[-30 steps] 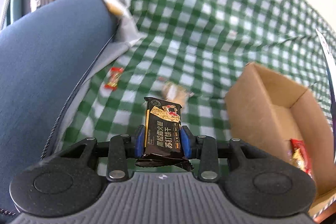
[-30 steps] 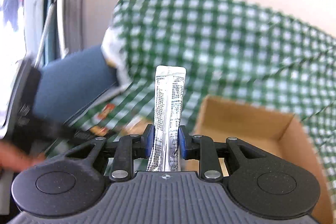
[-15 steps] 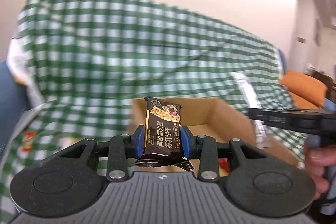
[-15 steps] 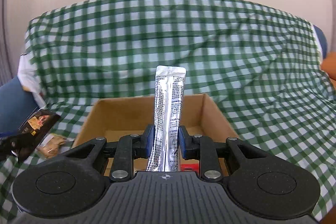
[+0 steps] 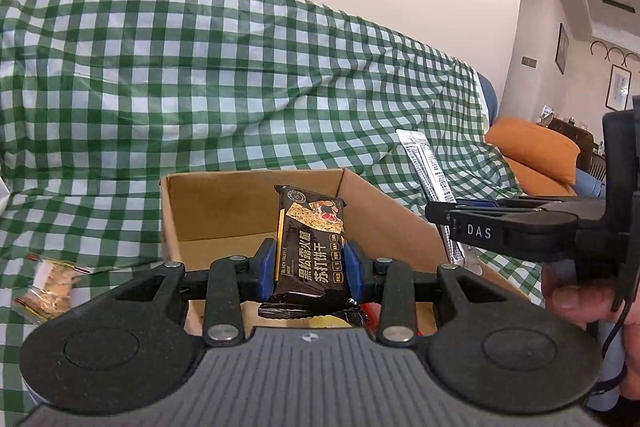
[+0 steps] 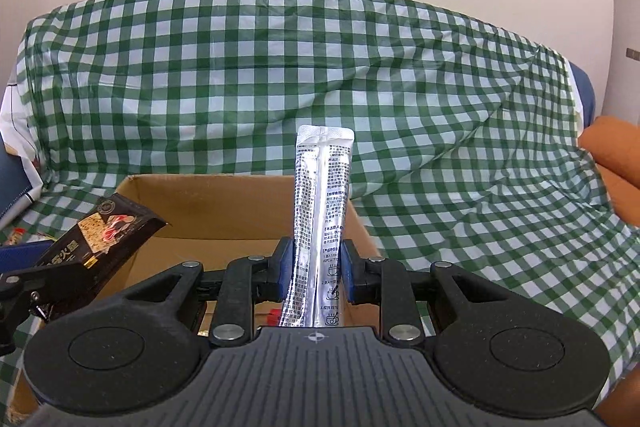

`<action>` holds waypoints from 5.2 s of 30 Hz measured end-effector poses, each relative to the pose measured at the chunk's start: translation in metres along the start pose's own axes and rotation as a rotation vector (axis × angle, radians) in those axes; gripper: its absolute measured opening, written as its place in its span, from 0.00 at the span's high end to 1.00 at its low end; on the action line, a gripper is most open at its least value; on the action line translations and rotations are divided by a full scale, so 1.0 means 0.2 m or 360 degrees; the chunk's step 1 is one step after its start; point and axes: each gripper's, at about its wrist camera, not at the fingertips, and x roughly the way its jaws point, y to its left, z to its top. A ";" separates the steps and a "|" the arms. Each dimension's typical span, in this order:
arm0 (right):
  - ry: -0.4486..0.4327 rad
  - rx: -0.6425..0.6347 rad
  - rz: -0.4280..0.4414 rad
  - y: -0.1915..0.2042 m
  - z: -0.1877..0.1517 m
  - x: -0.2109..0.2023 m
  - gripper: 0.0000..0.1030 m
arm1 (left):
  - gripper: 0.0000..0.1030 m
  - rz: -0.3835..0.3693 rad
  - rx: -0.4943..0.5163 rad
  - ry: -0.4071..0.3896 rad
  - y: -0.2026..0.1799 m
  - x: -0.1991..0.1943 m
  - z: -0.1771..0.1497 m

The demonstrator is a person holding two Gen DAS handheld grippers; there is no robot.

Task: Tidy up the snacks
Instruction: 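Carry both held snacks over the cardboard box, then open the left tool while the right tool opens, dropping both snacks into the box, then move both open tools back to the remaining snacks on the couch, then grasp the red-wrapped candy with the left tool while the right tool grasps the cookie bag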

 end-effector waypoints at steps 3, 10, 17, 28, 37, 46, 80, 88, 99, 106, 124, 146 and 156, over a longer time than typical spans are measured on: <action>0.0000 -0.0012 -0.0009 0.01 0.00 0.01 0.75 | 0.61 -0.0013 -0.0010 0.0004 0.00 0.01 0.01; -0.0014 -0.0036 -0.0004 0.03 0.01 0.02 0.75 | 0.61 -0.0025 -0.0030 0.0016 -0.01 -0.02 0.00; -0.0026 -0.0067 0.0009 0.04 0.01 0.02 0.75 | 0.61 -0.0019 -0.0045 0.0022 -0.02 -0.01 0.00; -0.0030 -0.0070 0.0017 0.05 0.01 0.00 0.75 | 0.61 -0.0005 -0.0055 0.0018 -0.02 -0.02 0.00; -0.0041 -0.0071 0.0023 0.06 0.01 -0.01 0.75 | 0.61 -0.0006 -0.0056 0.0017 -0.02 -0.02 0.00; -0.0044 -0.0076 0.0026 0.06 0.02 -0.01 0.74 | 0.61 -0.0001 -0.0066 0.0009 -0.02 -0.02 0.01; -0.0038 -0.0082 0.0005 0.07 0.02 0.00 0.65 | 0.50 0.0052 -0.0121 0.0052 0.00 0.00 0.01; -0.0019 -0.0022 -0.0001 0.08 0.01 0.01 0.51 | 0.57 0.0143 -0.0145 0.0010 0.07 -0.05 0.02; 0.0010 0.0045 0.0181 0.23 0.01 0.00 0.51 | 0.67 0.0293 -0.0248 0.0261 0.47 -0.14 0.26; 0.0002 0.0009 0.0280 0.32 0.00 -0.02 0.51 | 0.76 0.0596 -0.0329 0.0298 0.96 -0.07 0.41; -0.0013 -0.0102 0.0466 0.44 0.01 0.01 0.51 | 0.75 0.0835 -0.1038 0.0552 1.78 0.03 0.00; 0.0038 -0.0244 0.0663 0.55 -0.02 0.04 0.46 | 0.80 0.0935 -0.0759 0.0633 1.77 0.21 0.01; 0.0164 -0.0165 0.0812 0.70 0.11 0.02 0.33 | 0.83 0.0804 -0.1024 0.0899 1.74 0.20 -0.04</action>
